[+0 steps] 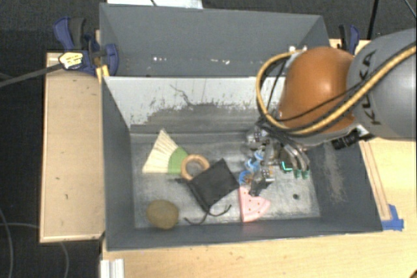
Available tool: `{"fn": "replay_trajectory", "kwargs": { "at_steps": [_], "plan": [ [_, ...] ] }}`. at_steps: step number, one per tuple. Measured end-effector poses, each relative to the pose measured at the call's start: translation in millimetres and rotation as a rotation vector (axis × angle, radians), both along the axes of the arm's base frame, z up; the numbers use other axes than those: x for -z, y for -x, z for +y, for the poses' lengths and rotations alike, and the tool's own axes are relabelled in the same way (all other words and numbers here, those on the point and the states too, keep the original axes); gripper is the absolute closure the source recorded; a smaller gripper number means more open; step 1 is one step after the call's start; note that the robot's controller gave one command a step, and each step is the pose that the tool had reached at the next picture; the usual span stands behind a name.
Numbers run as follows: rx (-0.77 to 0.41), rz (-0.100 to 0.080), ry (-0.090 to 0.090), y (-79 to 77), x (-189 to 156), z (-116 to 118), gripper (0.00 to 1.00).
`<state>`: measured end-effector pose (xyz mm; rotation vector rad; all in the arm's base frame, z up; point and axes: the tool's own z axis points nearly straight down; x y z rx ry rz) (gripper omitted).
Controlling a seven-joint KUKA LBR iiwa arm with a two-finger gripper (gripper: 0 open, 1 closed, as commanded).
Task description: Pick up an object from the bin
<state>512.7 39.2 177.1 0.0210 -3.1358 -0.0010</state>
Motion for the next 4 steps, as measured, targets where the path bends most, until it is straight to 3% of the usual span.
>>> {"fn": "replay_trajectory", "kwargs": {
  "at_steps": [1,2,3,4],
  "plan": [
    [0.0,-0.003,0.0,-0.3,-2,0,0.0],
    [-0.079,-0.002,-0.001,-11.1,-16,-7,0.0],
    [0.035,-0.019,-0.007,-21.1,95,-13,1.0],
    [0.036,-0.019,-0.007,-21.1,95,-13,1.0]
  ]
}}
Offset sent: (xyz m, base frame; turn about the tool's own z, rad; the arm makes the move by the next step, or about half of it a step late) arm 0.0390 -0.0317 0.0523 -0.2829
